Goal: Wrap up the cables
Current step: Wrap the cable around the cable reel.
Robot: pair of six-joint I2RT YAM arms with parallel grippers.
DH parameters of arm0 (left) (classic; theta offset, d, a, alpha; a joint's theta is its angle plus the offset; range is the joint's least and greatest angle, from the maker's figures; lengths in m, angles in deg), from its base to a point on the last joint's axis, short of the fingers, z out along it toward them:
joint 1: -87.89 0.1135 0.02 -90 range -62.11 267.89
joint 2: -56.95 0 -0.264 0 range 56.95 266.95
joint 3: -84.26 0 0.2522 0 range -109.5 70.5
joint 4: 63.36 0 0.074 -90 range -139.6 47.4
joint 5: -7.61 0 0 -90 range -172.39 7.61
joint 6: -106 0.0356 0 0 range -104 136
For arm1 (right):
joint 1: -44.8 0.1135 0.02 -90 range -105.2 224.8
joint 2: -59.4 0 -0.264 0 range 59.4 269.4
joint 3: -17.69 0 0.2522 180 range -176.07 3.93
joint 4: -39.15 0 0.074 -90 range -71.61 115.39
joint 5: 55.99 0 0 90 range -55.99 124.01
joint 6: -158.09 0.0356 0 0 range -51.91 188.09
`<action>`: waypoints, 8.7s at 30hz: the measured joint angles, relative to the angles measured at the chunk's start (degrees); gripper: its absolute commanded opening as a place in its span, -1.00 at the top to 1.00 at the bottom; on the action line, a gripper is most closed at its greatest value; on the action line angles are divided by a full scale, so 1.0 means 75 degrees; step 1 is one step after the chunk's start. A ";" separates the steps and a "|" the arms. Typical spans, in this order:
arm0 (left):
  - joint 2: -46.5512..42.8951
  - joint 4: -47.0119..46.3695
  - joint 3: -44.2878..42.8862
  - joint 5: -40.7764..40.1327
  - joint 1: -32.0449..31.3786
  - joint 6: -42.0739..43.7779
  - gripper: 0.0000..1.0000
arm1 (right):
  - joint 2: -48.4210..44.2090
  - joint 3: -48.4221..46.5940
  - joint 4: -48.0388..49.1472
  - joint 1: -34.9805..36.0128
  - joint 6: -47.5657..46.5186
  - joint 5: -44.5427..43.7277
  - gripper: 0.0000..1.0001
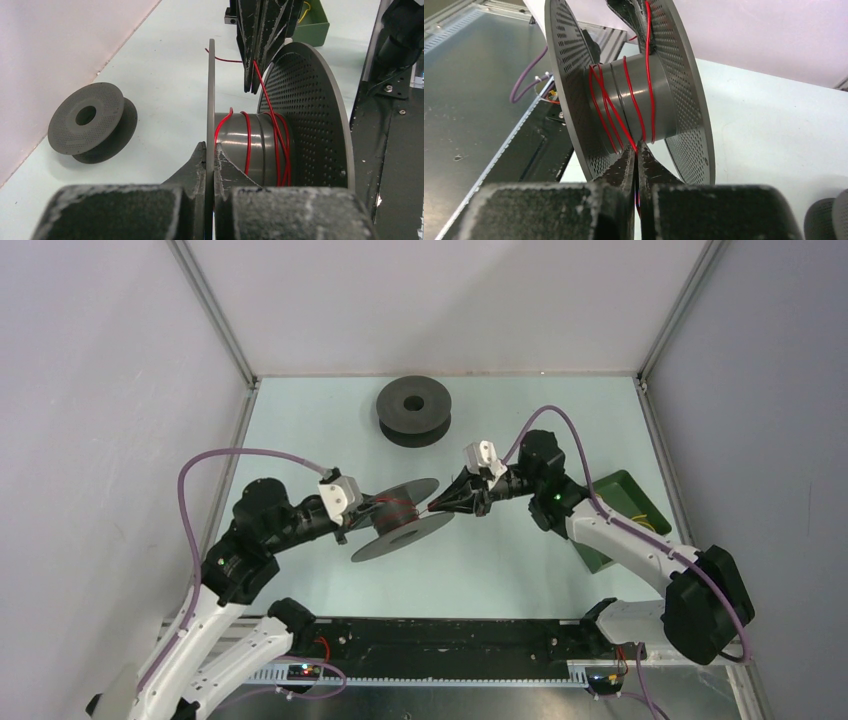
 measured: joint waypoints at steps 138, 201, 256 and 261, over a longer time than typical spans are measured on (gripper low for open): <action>-0.1122 -0.6254 0.2157 -0.2218 0.0385 -0.7350 1.00 | 0.0688 0.2602 0.8148 -0.1303 0.6779 -0.1174 0.20; 0.0055 -0.3290 0.0659 -0.1594 0.2139 -1.1742 1.00 | -0.3797 0.4022 0.2326 0.1582 -0.4887 -0.4436 0.02; 0.0061 -0.3089 0.0691 -0.1594 0.2375 -1.1774 1.00 | -0.3774 0.3179 0.0632 0.3226 -0.6499 -0.6030 0.32; 0.0128 -0.3045 0.0691 -0.1588 0.2483 -1.1718 1.00 | -0.4170 0.2856 0.0050 0.3124 -0.6554 -0.6091 0.25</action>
